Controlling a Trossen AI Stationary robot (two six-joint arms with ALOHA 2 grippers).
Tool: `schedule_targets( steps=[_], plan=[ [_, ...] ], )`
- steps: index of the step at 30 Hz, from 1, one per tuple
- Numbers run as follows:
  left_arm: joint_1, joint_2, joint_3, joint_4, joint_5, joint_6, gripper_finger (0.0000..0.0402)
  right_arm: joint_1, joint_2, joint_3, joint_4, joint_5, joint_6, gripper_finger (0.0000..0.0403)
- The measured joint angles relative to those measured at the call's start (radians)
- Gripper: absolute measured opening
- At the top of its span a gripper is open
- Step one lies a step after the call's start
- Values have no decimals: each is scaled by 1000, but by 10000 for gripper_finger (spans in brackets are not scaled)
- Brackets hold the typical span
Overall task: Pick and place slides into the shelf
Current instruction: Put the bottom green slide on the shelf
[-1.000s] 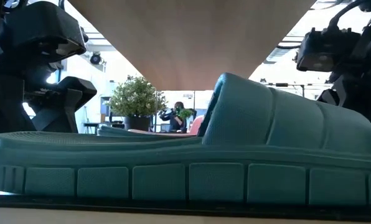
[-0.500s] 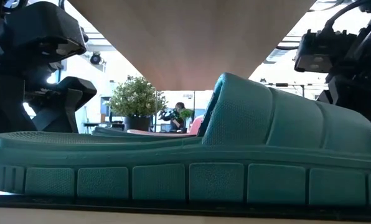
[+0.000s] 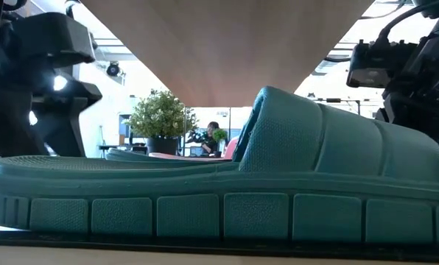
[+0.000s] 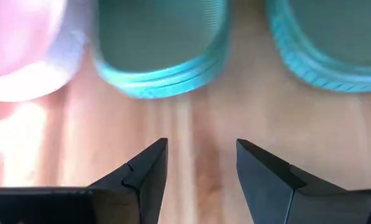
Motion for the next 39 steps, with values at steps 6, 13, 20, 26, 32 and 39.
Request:
schedule_targets(
  steps=[6, 13, 20, 26, 32, 39],
  plan=[
    [0, -74, 0, -162, -37, -43, 175, 0, -10, 0, -28, 1, 23, 0],
    [0, -145, 1, -237, -72, -50, 175, 2, -61, 0, -137, 9, 79, 0],
    [0, -179, 1, -279, -94, -42, 175, -4, -164, 0, -199, 17, 102, 0],
    [0, -198, 2, -270, -99, -42, 175, -12, -302, 0, -404, 21, 309, 0],
    [0, -215, 2, -278, -109, -34, 175, -50, -481, 0, -533, 120, 531, 0],
    [0, -235, 3, -260, -140, -12, 175, -174, -687, 0, -571, 172, 545, 0]
  ],
)
